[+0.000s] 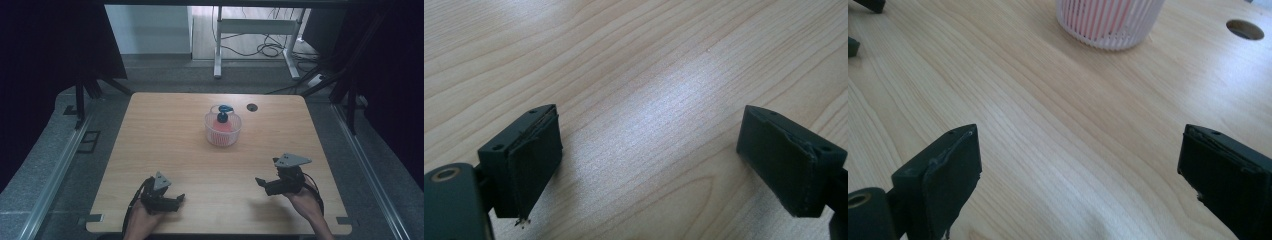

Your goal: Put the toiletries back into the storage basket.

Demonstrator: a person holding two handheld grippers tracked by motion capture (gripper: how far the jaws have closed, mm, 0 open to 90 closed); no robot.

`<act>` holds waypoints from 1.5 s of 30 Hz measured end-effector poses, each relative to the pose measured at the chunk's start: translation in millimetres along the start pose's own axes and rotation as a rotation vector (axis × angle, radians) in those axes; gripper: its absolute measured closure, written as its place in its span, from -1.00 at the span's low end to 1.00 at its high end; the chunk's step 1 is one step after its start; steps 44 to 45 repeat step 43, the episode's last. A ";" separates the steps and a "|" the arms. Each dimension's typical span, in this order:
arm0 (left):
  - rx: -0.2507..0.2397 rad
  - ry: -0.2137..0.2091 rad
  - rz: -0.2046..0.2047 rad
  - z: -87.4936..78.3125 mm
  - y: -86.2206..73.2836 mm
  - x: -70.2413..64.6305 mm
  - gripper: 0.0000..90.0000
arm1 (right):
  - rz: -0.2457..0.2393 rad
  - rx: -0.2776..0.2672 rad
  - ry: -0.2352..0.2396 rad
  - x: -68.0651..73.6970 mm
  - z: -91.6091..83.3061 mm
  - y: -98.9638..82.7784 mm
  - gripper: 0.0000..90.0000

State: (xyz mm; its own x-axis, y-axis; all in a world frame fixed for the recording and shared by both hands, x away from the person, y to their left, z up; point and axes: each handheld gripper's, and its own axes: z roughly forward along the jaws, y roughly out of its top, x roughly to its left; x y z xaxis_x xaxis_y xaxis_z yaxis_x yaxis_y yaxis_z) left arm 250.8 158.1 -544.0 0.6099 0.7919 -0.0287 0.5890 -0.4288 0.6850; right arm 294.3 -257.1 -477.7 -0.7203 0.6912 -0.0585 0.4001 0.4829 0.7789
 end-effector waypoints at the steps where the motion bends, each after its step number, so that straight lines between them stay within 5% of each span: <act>1: 0.000 0.000 0.000 0.0 0.0 0.0 -0.77 | 0.000 0.000 0.000 0.0 0.0 0.0 -0.92; 29: -0.002 0.000 0.003 0.2 0.1 0.2 -0.77 | 0.018 0.118 0.016 9.8 16.5 -57.4 -1.00; 45: 0.001 0.000 0.003 0.6 0.6 0.3 -0.77 | 0.043 0.121 0.037 13.3 22.0 -65.6 -1.00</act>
